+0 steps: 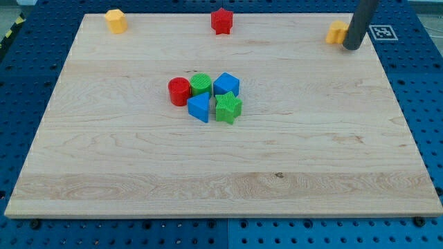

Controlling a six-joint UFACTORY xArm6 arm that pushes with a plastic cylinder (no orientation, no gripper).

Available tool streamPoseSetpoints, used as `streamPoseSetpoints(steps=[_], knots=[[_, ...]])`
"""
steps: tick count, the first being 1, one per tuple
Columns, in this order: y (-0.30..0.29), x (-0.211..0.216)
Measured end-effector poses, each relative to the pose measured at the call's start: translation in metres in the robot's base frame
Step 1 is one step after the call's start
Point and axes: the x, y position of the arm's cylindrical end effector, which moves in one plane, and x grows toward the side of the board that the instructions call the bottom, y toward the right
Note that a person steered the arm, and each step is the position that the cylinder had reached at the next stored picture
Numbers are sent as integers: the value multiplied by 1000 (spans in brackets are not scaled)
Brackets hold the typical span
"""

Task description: Go away from the yellow heart

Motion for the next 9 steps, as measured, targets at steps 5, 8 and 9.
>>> streamPoseSetpoints(steps=[5, 8, 9], knots=[[50, 3], [90, 4], [92, 6]])
